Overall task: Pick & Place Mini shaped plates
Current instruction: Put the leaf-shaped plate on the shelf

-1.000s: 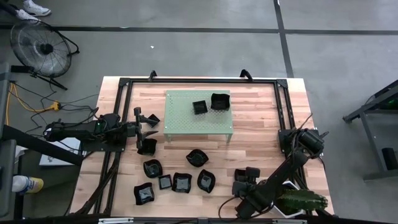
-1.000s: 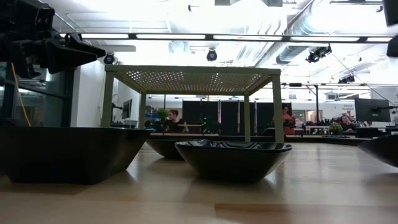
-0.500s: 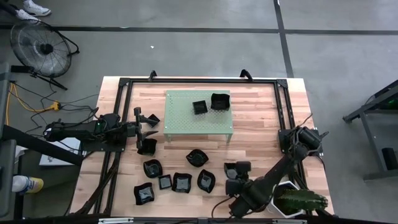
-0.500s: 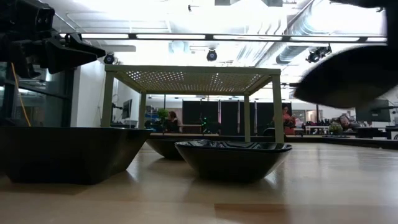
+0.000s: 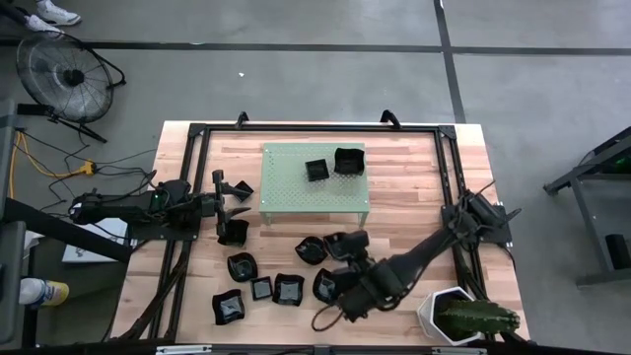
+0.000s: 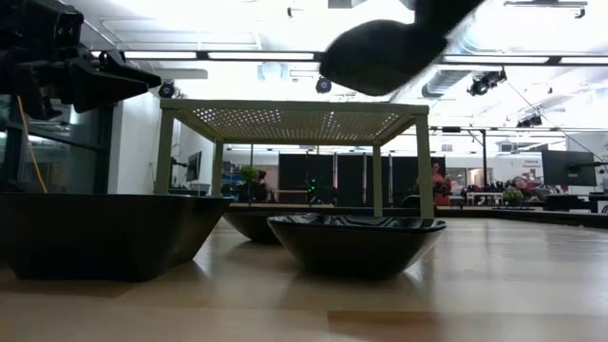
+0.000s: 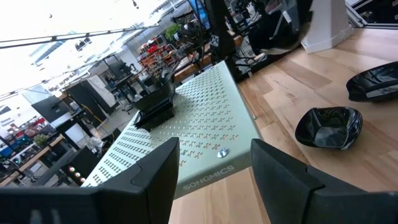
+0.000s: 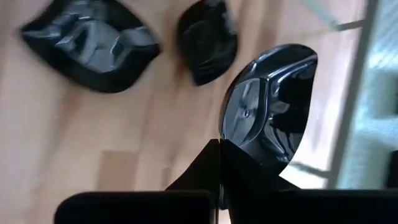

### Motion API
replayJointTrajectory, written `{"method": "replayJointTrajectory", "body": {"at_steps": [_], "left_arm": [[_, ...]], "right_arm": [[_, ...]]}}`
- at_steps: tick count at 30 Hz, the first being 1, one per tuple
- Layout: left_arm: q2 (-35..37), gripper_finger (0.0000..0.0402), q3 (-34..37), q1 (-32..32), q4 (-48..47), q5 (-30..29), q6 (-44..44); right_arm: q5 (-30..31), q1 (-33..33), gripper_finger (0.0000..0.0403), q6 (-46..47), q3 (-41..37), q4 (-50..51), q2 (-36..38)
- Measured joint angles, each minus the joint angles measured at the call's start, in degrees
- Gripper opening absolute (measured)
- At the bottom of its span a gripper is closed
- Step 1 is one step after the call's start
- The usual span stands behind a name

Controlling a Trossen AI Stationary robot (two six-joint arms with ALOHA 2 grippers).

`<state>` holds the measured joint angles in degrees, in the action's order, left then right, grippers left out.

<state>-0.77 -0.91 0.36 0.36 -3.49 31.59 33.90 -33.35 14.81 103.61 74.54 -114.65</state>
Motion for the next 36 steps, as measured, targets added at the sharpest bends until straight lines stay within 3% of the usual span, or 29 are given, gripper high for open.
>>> {"method": "replayJointTrajectory", "body": {"at_steps": [5,14,29,36], "left_arm": [[0.01,0.0193,0.02,-0.02,0.02,0.00,0.01],[0.01,0.0193,0.02,0.00,0.01,0.00,0.01],[0.02,0.0193,0.01,-0.02,0.00,0.00,0.01],[0.02,0.0193,0.02,-0.02,0.00,0.00,0.00]], "right_arm": [[3.11,2.89,0.0001,-7.08,0.70,-3.06,0.00],[2.65,8.19,0.0001,-21.88,0.70,-19.05,0.00],[2.56,17.07,0.0004,-40.91,0.70,-29.73,0.00],[-1.82,21.68,0.0004,-47.33,0.68,-34.50,-0.42]]}}
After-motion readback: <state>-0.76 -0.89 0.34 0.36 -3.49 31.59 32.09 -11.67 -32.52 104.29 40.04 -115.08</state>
